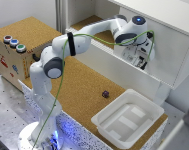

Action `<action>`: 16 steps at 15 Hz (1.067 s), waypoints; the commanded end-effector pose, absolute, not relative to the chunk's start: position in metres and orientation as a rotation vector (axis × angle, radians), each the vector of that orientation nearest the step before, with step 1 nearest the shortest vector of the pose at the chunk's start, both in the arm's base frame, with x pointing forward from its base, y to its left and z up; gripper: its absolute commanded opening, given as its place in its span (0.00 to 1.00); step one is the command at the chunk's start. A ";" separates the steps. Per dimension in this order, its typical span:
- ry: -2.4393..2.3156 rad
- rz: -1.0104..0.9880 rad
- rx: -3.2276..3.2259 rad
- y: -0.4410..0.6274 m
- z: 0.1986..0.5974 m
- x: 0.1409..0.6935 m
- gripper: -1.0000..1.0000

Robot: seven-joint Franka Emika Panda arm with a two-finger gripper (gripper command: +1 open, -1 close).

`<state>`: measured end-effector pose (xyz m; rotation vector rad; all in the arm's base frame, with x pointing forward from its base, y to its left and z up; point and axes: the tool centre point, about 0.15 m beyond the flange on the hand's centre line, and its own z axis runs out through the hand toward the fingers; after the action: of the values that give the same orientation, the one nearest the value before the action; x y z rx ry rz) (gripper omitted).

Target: Grasp the door handle and slide the door to the left

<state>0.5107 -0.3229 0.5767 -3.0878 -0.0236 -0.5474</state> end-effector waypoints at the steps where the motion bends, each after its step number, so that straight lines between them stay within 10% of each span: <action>1: -0.108 -0.426 -2.995 -0.330 0.592 0.545 1.00; 16: 0.004 -0.509 -3.075 -0.310 0.589 0.572 1.00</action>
<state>0.5413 -0.3030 0.5834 -3.0640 -0.0287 -0.6212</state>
